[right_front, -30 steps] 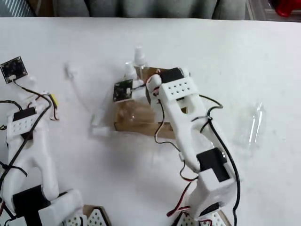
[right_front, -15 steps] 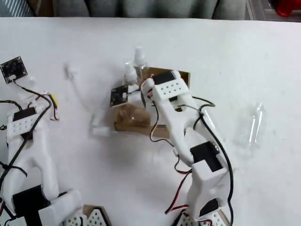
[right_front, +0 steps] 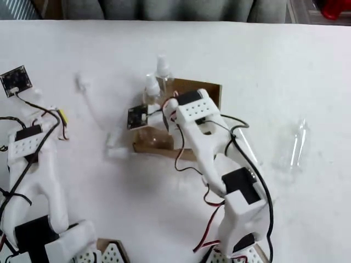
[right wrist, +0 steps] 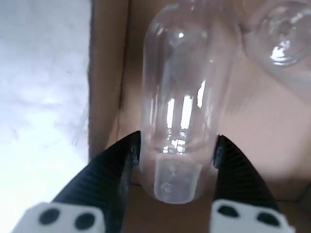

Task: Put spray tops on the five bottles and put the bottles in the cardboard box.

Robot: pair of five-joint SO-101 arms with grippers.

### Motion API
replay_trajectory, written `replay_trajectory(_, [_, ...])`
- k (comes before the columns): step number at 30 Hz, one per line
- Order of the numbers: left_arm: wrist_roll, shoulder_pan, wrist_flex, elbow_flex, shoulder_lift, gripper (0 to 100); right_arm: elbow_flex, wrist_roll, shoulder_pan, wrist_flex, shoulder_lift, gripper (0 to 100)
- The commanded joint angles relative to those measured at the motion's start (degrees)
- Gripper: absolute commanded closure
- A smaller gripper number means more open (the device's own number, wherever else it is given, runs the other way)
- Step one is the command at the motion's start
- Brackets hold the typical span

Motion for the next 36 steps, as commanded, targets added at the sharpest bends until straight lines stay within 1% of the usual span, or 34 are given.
replay_trajectory(1, [-0.7, 0.7, -1.6, -0.5, 0.0, 89, 2.2, 0.0, -0.5, -4.3, -0.6, 80.5])
replay_trajectory(12, [-0.7, 0.6, -1.5, -0.5, 0.0, 89, 8.6, 0.1, -0.6, -12.3, -0.4, 81.6])
replay_trajectory(13, [-0.7, 0.6, -1.5, -0.5, 0.0, 89, 8.6, 0.1, -0.6, -12.1, -0.4, 83.7])
replay_trajectory(17, [-0.7, 0.6, -1.4, -0.5, 0.0, 89, 8.3, 0.3, -0.5, -12.0, -0.4, 97.8])
replay_trajectory(23, [-0.7, 0.6, -1.4, -0.5, 0.0, 89, 7.5, 0.3, 0.7, -11.6, -1.4, 98.3])
replay_trajectory(31, [-0.7, 0.6, -1.4, -0.5, 0.0, 89, 0.9, 0.3, 2.0, -1.0, -6.5, 98.2])
replay_trajectory(36, [-0.7, 0.6, -1.4, -0.5, 0.0, 89, -1.7, 0.4, 2.0, 3.8, -8.9, 98.2])
